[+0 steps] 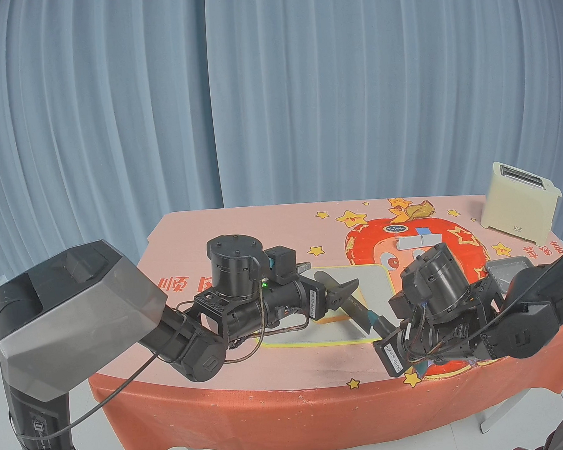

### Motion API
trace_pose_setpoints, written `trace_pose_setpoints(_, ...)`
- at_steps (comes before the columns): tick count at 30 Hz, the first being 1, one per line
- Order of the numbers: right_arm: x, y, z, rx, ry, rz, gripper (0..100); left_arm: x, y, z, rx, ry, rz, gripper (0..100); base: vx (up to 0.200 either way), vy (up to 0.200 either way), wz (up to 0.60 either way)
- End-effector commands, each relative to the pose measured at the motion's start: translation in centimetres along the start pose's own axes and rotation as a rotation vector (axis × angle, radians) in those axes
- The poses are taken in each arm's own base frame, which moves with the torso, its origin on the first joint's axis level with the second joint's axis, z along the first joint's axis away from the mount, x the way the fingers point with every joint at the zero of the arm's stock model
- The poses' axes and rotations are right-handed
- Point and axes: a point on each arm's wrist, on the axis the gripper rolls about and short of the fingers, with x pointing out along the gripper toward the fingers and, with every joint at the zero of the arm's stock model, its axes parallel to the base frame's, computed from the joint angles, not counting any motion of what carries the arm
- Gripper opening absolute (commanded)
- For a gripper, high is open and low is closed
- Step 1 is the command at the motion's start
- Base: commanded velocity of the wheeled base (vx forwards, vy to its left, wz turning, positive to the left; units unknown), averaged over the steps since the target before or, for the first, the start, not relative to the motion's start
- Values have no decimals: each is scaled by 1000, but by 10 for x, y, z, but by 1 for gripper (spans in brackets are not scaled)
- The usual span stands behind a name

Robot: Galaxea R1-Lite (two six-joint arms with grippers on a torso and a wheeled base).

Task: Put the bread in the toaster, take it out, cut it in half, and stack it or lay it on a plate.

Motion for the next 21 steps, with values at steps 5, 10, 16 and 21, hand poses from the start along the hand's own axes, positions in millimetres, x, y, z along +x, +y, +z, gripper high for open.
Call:
trace_pose_setpoints(5, 4, 3, -3, -10, 16, 2, 0, 3, 1, -3, -2, 8, 1, 100, 0, 0, 0)
trace_pose_setpoints(10, 6, 5, -5, -15, 26, 4, 0, 7, 2, -5, -1, 8, 1, 100, 0, 0, 0)
trace_pose_setpoints(16, 6, 5, -2, -17, 16, -18, 0, 19, 8, -3, -7, 29, 10, 100, 0, 0, 0)
trace_pose_setpoints(21, 5, 9, 0, -24, 5, -15, 0, 24, 12, -3, -7, 29, 18, 100, 0, 0, 0)
